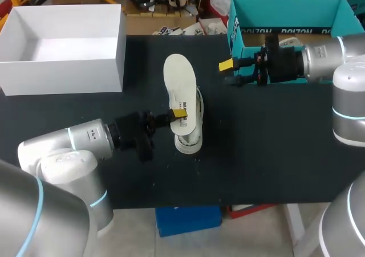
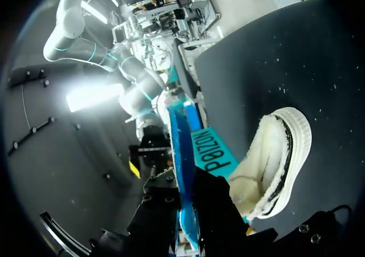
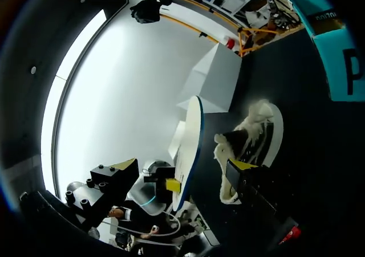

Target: Take the shoe out of the shoebox, open the shoe tongue, remove and reinsert the insole, then place the shoe into the shoebox

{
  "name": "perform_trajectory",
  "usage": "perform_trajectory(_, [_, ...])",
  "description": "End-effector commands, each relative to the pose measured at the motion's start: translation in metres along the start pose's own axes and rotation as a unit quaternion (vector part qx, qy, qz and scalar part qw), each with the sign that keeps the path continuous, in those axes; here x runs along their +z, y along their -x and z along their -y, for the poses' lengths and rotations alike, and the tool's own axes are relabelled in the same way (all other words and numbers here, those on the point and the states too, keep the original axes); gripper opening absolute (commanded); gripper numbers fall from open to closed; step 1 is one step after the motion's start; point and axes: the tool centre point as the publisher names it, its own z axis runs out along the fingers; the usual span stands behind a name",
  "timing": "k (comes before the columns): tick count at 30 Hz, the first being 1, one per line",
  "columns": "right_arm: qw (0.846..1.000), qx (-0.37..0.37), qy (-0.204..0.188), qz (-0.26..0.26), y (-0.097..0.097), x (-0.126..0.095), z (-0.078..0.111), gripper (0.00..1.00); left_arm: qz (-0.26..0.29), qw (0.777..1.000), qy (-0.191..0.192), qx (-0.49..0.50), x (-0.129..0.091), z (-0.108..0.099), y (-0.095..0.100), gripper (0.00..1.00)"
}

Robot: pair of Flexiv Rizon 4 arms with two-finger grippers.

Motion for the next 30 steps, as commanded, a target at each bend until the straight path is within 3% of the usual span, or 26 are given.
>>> perform_trajectory(1, [0.996, 0.000, -0.078, -0.031, 0.015, 0.017, -0.018, 1.00, -0.003, 1.000, -0.001, 0.001, 0.001, 0.000, 0.001, 0.00])
perform_trajectory(10, [0.993, 0.031, -0.105, -0.035, 0.032, 0.050, -0.012, 1.00, -0.003, 1.000, -0.001, 0.001, 0.001, 0.000, 0.001, 0.00])
perform_trajectory(16, [0.993, 0.038, -0.108, -0.040, 0.030, 0.068, -0.007, 1.00, -0.003, 1.000, -0.001, 0.001, 0.001, 0.000, 0.001, 0.00])
perform_trajectory(30, [0.996, 0.069, -0.047, -0.026, 0.026, 0.088, 0.003, 1.00, -0.003, 1.000, -0.001, 0.001, 0.001, 0.000, 0.001, 0.00])
